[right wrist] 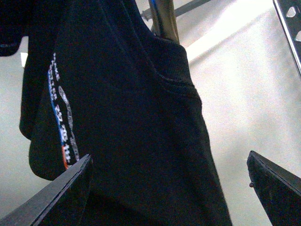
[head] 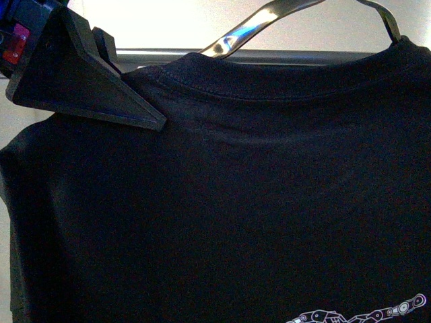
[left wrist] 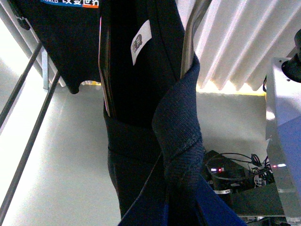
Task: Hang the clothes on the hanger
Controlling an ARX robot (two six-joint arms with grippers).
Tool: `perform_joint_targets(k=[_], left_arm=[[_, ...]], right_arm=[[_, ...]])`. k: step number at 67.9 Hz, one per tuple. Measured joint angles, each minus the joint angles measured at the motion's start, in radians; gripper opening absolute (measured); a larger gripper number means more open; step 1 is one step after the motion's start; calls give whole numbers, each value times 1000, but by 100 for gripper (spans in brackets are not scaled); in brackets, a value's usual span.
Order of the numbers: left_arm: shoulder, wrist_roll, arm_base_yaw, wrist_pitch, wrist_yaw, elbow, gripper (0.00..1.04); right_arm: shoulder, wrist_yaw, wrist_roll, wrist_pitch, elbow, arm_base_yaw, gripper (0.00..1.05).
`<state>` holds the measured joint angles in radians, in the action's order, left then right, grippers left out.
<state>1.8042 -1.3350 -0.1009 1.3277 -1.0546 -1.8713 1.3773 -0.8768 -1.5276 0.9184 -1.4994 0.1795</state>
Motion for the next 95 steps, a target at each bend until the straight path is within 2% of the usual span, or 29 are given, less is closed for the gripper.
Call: perform_joint_targets(k=[17, 37, 44, 58, 71, 74, 95], left_arm=[[0, 0, 0, 0, 0, 0, 5], [0, 0, 0, 0, 4, 0, 5], [0, 0, 0, 0, 8, 0, 5], [0, 0, 1, 0, 8, 0, 5], [-6, -2, 0, -5, -27, -2, 33], [-9, -2, 0, -6, -30, -5, 44], [-11, -2, 0, -6, -34, -11, 91]], right_arm=[[134, 64, 52, -57, -93, -71, 97], [266, 85, 141, -97, -144, -80, 97], [291, 80, 176, -112, -154, -78, 75], [291, 62, 172, -109, -154, -63, 44], [292, 64, 116, -90, -148, -37, 19], [291, 64, 79, -85, -143, -29, 14], [287, 77, 9, -79, -39, 7, 9]])
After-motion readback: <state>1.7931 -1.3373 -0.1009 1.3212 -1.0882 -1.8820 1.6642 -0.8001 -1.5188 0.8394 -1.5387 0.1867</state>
